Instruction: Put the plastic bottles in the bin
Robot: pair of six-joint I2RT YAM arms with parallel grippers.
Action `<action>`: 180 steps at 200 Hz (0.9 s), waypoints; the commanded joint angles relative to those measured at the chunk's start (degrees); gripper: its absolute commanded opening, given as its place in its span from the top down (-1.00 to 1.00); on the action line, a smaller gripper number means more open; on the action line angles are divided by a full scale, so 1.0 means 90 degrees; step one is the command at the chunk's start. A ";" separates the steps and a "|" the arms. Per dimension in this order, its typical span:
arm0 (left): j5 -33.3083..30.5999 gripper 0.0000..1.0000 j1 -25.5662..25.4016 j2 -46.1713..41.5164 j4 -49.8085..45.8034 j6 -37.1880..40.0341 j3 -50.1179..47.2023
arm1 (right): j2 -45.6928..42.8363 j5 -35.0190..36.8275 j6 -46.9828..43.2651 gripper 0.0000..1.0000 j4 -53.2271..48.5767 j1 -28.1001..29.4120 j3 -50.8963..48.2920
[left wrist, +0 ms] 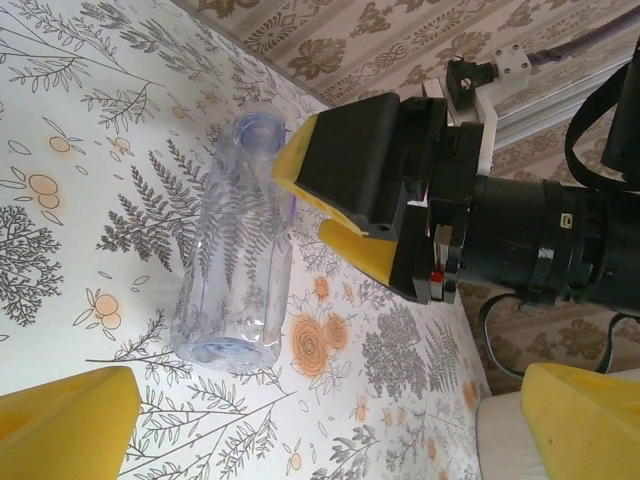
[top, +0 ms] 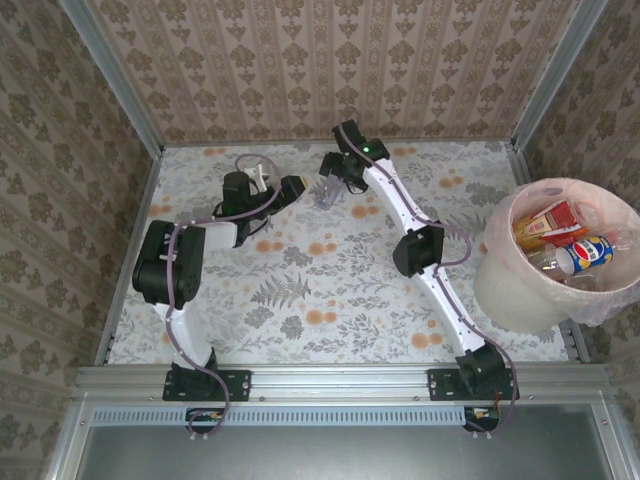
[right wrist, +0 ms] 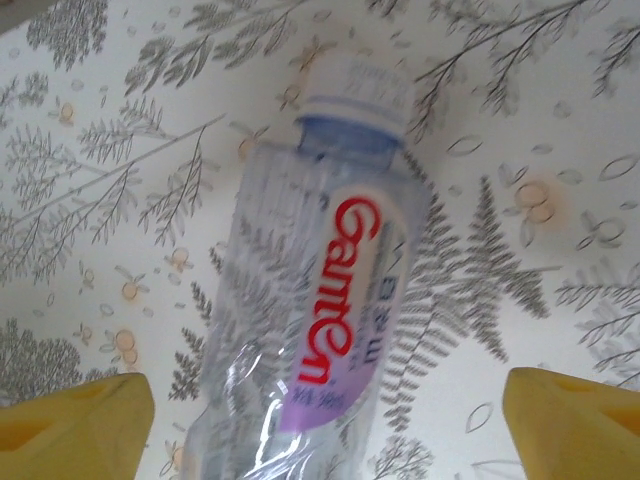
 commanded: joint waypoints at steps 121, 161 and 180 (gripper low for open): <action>-0.1891 -1.00 -0.0140 -0.1877 -0.1846 0.1314 -0.0945 | -0.0481 0.0868 -0.1549 -0.07 -0.0601 0.0345 0.0492; -0.2174 -1.00 -0.0369 -0.2270 -0.2034 0.1605 -0.0974 | -0.1611 0.0661 -0.2723 0.01 -0.1206 0.0369 0.0487; -0.2255 -1.00 -0.0406 -0.2324 -0.1977 0.1554 -0.1023 | -0.2193 0.0467 -0.3075 0.01 -0.1561 0.0312 0.0492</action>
